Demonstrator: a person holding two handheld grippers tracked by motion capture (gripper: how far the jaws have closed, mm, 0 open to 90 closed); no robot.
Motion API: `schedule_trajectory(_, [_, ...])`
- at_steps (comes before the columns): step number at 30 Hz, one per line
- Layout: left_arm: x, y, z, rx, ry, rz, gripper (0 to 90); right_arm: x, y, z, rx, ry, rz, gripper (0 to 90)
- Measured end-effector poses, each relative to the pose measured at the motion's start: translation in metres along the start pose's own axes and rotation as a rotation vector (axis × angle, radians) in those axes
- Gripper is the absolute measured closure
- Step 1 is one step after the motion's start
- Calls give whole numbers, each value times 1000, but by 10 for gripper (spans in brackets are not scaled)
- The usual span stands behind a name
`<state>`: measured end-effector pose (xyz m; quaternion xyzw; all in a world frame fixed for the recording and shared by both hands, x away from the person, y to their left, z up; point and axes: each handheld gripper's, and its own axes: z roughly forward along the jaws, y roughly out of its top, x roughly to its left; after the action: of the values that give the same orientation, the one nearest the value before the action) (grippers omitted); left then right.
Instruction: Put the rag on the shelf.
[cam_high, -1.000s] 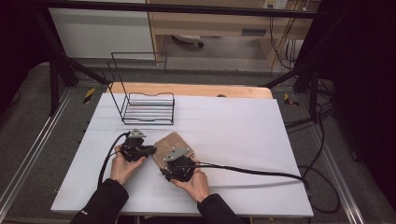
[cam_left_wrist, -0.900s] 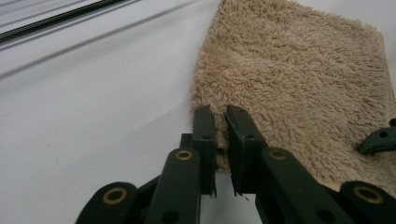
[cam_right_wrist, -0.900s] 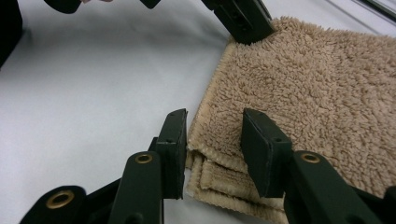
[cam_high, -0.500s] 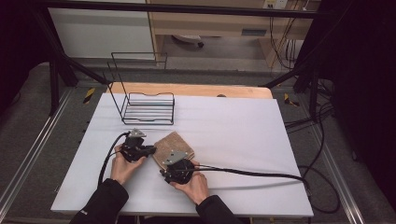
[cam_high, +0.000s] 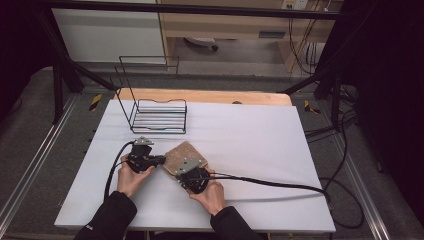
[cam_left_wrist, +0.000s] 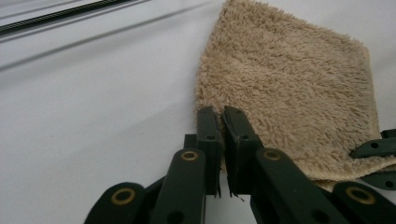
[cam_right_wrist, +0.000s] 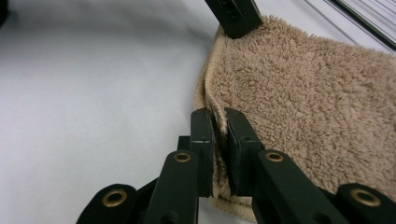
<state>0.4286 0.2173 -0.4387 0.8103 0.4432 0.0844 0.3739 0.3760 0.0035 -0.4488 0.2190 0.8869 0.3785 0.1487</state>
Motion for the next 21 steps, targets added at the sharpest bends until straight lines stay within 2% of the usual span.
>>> schedule_trajectory(5, [-11,-1,-14,8,-4,-10,855,-6,4,-13,-2,56,-18,831])
schedule_trajectory(12, [-39,-14,-27,33,-3,-13,855,-14,-5,-34,10,177,-29,828])
schedule_trajectory(15, [-51,-22,-31,45,15,-19,855,-13,-10,-40,16,206,-37,825])
schedule_trajectory(18, [-60,-32,-34,60,30,-24,853,-10,-17,-40,21,237,-23,817])
schedule_trajectory(21, [-64,-40,-33,68,41,-15,846,-8,-21,-39,27,251,-12,766])
